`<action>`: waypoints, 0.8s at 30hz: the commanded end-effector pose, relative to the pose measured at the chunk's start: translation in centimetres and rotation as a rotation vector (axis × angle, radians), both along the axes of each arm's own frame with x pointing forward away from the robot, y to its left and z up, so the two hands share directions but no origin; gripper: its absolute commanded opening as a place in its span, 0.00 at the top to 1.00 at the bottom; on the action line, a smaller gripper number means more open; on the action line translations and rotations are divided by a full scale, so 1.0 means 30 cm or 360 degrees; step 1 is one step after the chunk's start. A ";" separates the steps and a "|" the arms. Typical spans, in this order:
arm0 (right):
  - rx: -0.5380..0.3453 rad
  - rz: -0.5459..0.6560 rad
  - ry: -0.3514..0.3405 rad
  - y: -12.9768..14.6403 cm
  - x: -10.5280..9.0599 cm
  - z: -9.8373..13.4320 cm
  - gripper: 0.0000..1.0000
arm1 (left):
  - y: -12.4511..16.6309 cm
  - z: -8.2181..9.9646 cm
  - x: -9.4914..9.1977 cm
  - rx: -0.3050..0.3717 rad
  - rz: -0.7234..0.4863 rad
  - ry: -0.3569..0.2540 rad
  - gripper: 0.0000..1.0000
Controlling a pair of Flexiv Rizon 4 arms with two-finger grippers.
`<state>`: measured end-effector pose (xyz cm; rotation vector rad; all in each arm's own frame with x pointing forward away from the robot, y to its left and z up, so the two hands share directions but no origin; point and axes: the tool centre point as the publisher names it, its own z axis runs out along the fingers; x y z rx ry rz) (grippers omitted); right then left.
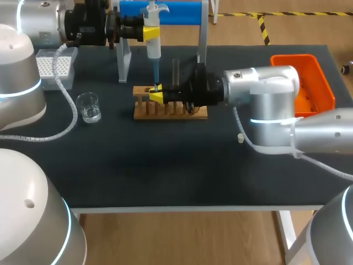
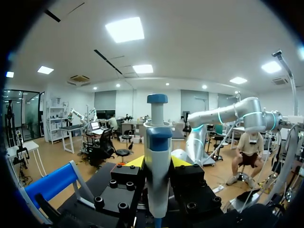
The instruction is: Invert the test tube, pick up the pipette, mount the tip to pipette, aspirate from beaker and dispense into the tube, eject the tip, return the pipette, and cap with the stopper.
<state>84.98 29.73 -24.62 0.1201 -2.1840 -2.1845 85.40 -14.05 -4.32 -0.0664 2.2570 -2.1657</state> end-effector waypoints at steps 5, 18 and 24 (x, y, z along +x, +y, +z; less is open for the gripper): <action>0.0019 -0.0009 -0.0010 -0.002 -0.005 0.007 1.00 | 0.000 0.000 -0.002 -0.0002 0.0002 -0.0003 1.00; 0.0024 -0.0007 -0.0026 0.000 -0.001 0.033 1.00 | 0.000 0.000 -0.002 -0.0002 0.0002 -0.0003 1.00; 0.0031 -0.0009 -0.0032 -0.001 0.000 0.044 1.00 | 0.000 0.000 -0.002 -0.0002 0.0002 -0.0003 1.00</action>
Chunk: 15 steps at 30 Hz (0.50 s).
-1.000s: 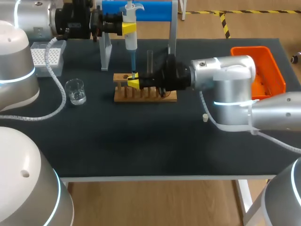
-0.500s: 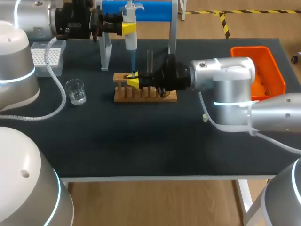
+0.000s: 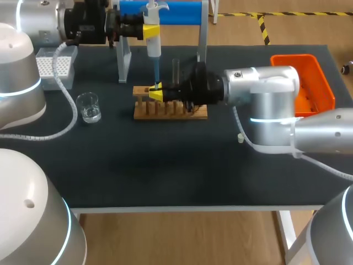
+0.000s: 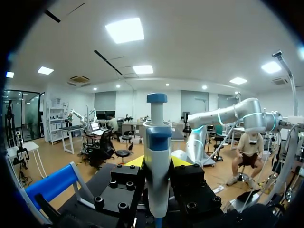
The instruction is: Invert the test tube, pick up the pipette, mount the tip to pipette, aspirate from beaker and dispense into the tube, eject the tip, return the pipette, and cap with the stopper.
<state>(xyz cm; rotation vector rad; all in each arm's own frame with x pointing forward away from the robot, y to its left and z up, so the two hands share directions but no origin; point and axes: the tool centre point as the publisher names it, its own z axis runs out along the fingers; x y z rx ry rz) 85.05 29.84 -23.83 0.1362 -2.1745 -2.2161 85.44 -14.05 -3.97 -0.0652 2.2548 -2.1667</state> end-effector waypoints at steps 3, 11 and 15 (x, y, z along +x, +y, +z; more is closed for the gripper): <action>-0.0014 -0.0003 -0.0003 -0.006 -0.001 0.012 1.00 | 0.000 -0.012 -0.003 0.0000 0.0001 -0.0001 1.00; -0.0077 -0.0005 -0.0011 -0.013 0.001 -0.023 1.00 | 0.000 -0.012 -0.003 0.0000 0.0001 -0.0001 1.00; -0.0095 -0.0008 -0.0004 -0.018 0.006 -0.036 1.00 | 0.000 -0.012 -0.003 0.0000 0.0001 -0.0001 1.00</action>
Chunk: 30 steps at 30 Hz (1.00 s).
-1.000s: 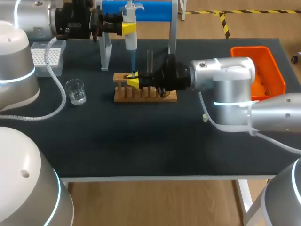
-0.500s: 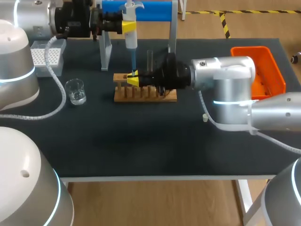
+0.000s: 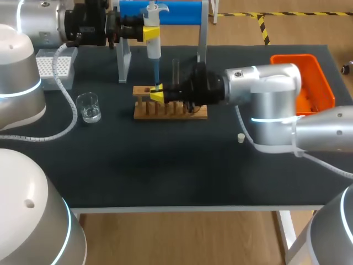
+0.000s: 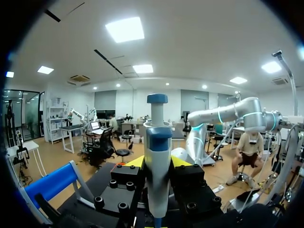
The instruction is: Invert the test tube, pick up the pipette, mount the tip to pipette, aspirate from beaker and dispense into the tube, eject the tip, return the pipette, and cap with the stopper.
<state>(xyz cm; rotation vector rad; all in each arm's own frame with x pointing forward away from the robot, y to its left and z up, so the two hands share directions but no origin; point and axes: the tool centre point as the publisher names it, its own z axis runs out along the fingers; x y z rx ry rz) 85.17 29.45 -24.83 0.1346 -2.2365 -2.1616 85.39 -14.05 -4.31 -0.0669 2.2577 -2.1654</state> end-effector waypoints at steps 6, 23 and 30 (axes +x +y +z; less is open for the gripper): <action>-0.0021 -0.0004 0.0015 -0.007 0.005 -0.006 1.00 | 0.000 -0.001 -0.002 -0.0003 0.0002 -0.0003 1.00; -0.0004 0.0013 0.0003 0.013 0.001 0.015 1.00 | 0.000 -0.001 -0.002 -0.0003 0.0002 -0.0003 1.00; 0.0011 0.0009 -0.0002 0.009 0.001 0.020 1.00 | 0.000 -0.001 -0.002 -0.0003 0.0002 -0.0003 1.00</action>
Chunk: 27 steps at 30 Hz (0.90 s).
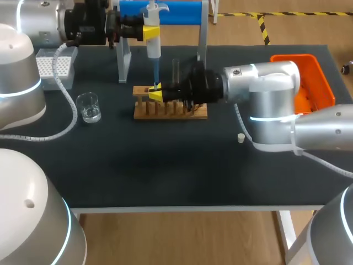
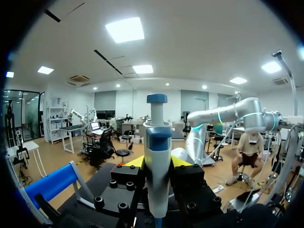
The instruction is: Invert the test tube, pick up the pipette, mount the tip to pipette, aspirate from beaker and dispense into the tube, eject the tip, return the pipette, and cap with the stopper.
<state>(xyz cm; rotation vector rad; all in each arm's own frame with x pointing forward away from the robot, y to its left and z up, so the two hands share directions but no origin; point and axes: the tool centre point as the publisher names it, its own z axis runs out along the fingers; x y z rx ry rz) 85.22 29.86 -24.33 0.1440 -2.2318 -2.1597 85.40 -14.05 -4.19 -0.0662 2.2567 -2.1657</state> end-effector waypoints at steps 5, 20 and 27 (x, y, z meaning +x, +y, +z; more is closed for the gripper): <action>0.0012 -0.0005 0.0004 -0.009 -0.003 0.002 1.00 | 0.000 -0.004 -0.002 -0.0002 0.0002 -0.0002 1.00; -0.0003 -0.0004 0.0013 -0.019 -0.015 -0.007 1.00 | 0.000 -0.004 -0.002 -0.0002 0.0002 -0.0002 1.00; 0.0014 -0.0006 -0.0001 -0.014 -0.007 0.017 1.00 | 0.000 -0.004 -0.002 -0.0002 0.0002 -0.0002 1.00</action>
